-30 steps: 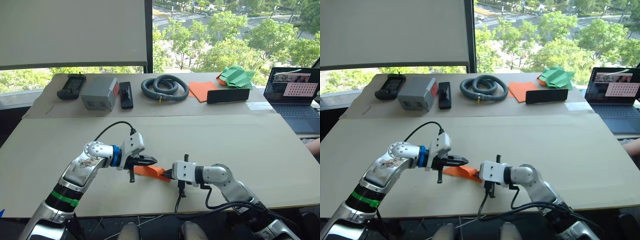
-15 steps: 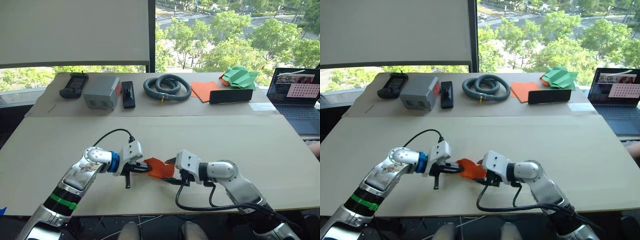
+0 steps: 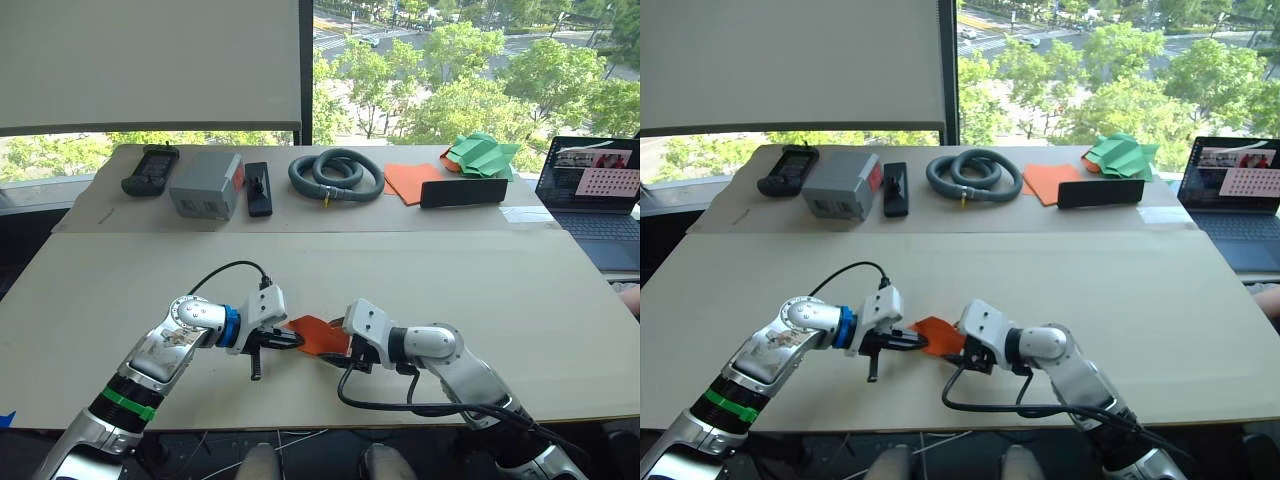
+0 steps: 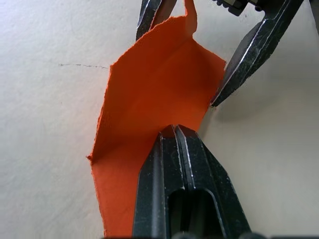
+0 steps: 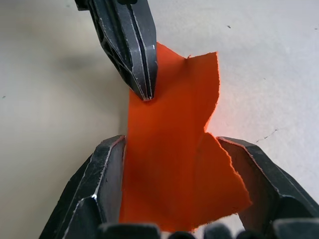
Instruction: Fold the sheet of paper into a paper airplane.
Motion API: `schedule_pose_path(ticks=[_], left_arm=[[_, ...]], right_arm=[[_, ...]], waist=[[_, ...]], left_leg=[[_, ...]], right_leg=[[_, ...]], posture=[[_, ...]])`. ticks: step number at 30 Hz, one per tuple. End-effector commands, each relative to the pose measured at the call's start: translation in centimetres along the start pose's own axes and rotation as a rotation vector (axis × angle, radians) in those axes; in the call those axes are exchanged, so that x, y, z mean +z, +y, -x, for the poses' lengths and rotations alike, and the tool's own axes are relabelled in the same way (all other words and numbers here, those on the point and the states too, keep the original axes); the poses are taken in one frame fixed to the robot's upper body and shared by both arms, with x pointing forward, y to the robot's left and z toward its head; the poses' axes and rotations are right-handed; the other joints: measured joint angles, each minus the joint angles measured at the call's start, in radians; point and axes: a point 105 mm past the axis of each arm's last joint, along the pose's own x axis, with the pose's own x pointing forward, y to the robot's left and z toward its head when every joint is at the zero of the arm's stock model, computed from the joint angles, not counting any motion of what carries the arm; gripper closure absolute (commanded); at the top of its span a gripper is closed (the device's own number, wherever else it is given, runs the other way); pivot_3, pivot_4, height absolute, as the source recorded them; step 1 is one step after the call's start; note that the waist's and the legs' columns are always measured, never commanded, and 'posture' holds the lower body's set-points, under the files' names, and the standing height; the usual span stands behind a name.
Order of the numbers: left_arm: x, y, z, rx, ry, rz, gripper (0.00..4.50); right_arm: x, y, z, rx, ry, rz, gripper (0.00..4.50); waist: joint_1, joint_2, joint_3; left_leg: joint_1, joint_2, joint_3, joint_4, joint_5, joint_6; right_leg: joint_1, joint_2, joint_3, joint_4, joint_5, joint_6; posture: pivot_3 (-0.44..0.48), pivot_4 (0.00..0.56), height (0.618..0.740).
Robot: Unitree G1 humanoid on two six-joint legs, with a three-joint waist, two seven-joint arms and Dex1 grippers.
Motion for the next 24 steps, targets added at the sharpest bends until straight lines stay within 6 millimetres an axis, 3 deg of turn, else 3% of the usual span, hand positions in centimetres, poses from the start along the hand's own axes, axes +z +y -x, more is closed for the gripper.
schedule_pose_path(ticks=[1,7,13,17,24], left_arm=[[0.4,0.1,0.9,0.021,-0.015,-0.018,4.5],[0.0,-0.1,1.1,0.027,-0.007,-0.002,4.5],[-0.5,0.4,1.9,0.053,-0.008,0.037,4.5],[0.2,1.3,3.3,0.088,-0.064,0.098,4.5],[2.6,2.4,5.0,0.113,-0.144,0.118,4.5]], right_arm=[[1.4,-0.6,0.1,-0.028,-0.044,0.029,2.5],[1.6,-0.7,0.2,-0.039,-0.058,0.021,4.48],[1.5,-0.3,0.2,-0.034,-0.067,0.021,4.48],[1.7,0.3,0.0,-0.054,-0.088,0.212,4.48],[-0.6,0.2,-0.8,-0.099,0.0,0.592,4.48]], waist=[[0.0,0.0,0.0],[0.001,0.0,0.0],[0.001,0.0,0.0],[0.001,0.0,0.0],[0.0,0.0,0.0]], left_leg=[[0.0,0.0,0.0,0.0,0.0,0.0],[0.0,0.0,0.0,0.0,0.0,0.0],[0.0,0.0,0.0,0.0,-0.001,-0.001],[0.0,0.0,0.0,0.0,-0.001,-0.001],[0.0,0.0,0.0,0.0,-0.001,-0.002]], right_leg=[[0.0,0.0,0.0,0.0,0.0,0.0],[0.0,0.0,0.0,0.0,0.0,0.0],[0.0,0.0,0.0,0.0,0.0,0.0],[0.0,0.0,0.0,0.0,0.0,0.0],[0.0,0.0,0.0,-0.001,0.0,0.0]], posture=[[0.0,0.15,0.704],[0.0,0.15,0.704],[0.0,0.15,0.704],[0.0,0.15,0.704],[0.0,0.15,0.704]])
